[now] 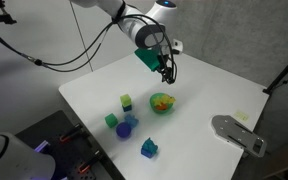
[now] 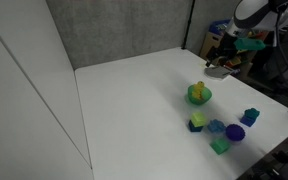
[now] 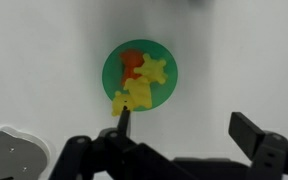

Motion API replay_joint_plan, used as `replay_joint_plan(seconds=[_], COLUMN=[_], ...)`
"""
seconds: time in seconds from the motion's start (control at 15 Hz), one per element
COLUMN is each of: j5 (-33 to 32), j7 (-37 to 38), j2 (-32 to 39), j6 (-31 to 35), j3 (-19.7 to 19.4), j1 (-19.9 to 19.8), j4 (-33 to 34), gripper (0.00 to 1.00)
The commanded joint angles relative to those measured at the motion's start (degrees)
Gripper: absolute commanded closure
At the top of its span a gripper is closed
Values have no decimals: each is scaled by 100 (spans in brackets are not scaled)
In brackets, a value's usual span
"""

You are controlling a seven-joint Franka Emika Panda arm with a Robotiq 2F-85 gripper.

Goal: Put the yellow bear plush toy on the table

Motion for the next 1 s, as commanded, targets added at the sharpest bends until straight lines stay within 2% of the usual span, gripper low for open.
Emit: replay_joint_plan(seconds=[0.0, 0.27, 0.4, 0.47, 0.73, 0.93], j5=[-113, -212, -76, -125, -121, -255], j7=[832, 1509, 1315, 1276, 1274, 1865], j2=[593, 1015, 941, 938, 952, 1440], j6=[-9, -26, -148, 13, -4, -243], j3=[-127, -265, -116, -141, -113, -262], j1=[-30, 38, -66, -63, -57, 96], j4=[615, 958, 962, 781, 861, 1280], gripper=[0, 0, 0, 0, 0, 0])
